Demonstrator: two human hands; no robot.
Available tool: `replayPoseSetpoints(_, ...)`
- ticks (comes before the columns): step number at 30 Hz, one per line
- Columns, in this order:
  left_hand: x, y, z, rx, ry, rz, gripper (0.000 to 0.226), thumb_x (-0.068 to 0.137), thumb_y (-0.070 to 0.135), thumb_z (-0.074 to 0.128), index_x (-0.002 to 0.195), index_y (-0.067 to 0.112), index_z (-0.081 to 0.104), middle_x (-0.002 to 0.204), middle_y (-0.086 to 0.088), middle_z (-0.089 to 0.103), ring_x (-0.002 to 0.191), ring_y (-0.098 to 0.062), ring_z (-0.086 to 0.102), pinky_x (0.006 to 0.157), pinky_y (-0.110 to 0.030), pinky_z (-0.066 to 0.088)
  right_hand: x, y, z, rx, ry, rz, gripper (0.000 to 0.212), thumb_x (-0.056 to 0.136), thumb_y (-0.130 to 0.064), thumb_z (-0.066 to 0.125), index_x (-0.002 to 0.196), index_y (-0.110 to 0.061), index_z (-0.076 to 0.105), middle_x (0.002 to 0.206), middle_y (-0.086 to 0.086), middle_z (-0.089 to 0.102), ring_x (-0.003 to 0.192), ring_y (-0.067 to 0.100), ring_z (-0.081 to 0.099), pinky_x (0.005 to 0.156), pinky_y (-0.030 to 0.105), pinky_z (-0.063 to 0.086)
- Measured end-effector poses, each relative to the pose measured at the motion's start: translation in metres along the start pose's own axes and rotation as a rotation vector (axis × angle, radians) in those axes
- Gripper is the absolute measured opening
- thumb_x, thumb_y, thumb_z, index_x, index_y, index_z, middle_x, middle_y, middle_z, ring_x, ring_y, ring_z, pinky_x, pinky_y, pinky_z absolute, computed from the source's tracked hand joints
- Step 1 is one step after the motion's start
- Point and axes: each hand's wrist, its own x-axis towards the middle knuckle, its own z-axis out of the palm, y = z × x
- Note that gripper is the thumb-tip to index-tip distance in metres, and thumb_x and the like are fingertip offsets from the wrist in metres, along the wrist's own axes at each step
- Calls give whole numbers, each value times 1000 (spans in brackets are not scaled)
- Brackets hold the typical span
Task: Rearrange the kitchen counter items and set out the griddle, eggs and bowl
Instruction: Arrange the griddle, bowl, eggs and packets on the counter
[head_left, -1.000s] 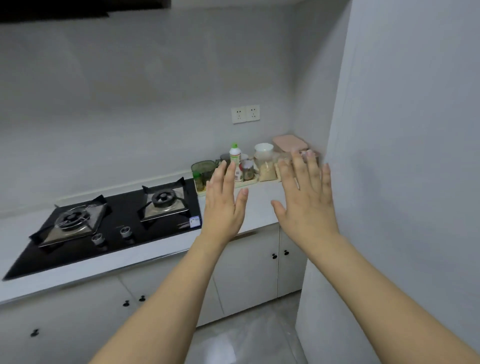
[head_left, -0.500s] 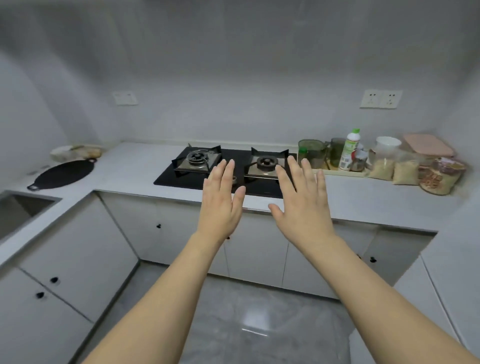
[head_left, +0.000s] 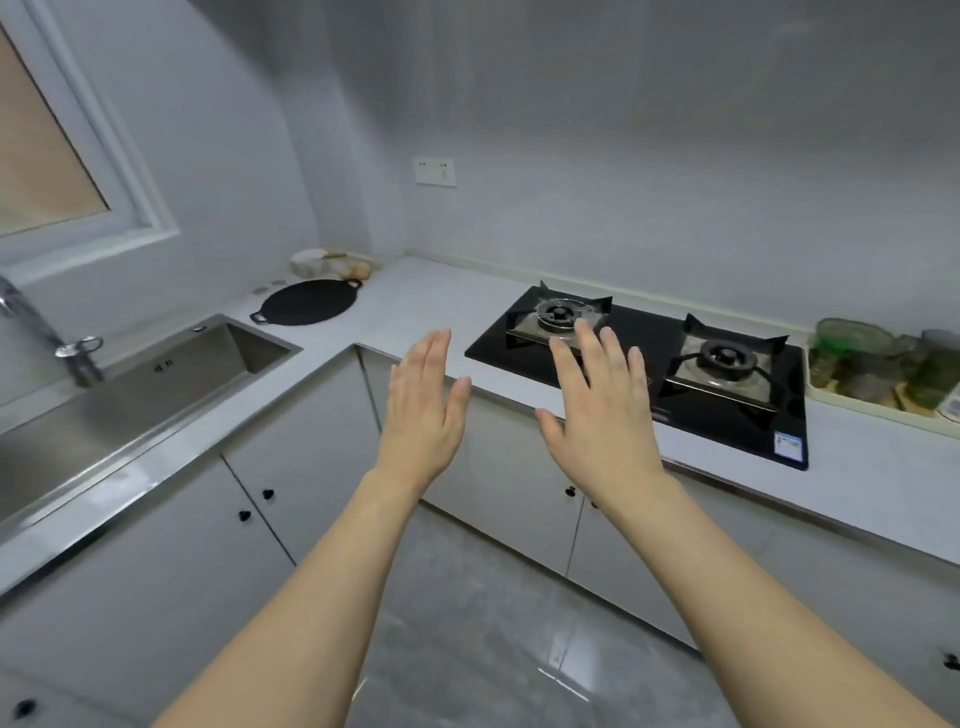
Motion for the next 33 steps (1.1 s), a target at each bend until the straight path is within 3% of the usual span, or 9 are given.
replayPoseSetpoints(11, 40, -116, -40, 40, 1, -59, 56, 102, 35, 35, 153, 16, 21, 157, -5, 27, 145, -20, 21, 116, -54, 21, 80, -89, 68, 76, -33, -39, 71, 77, -27, 70, 140, -8, 43, 151, 17, 33, 140, 39, 28, 115, 55, 18)
replayPoseSetpoints(26, 97, -214, -16, 79, -25, -211, 60, 99, 44, 26, 154, 19, 20, 159, 0, 21, 148, -13, 12, 121, -48, 9, 170, -121, 158, 86, -160, -108, 71, 78, -30, 71, 140, -9, 44, 150, 18, 35, 137, 40, 32, 112, 56, 23)
replayPoseSetpoints(33, 178, -251, 8, 108, -20, -235, 58, 100, 39, 31, 153, 17, 22, 158, -2, 24, 147, -16, 15, 118, -52, 18, 257, -112, 204, 135, -205, -145, 71, 92, -37, 55, 151, -16, 22, 160, 11, 11, 147, 33, 9, 117, 48, 1)
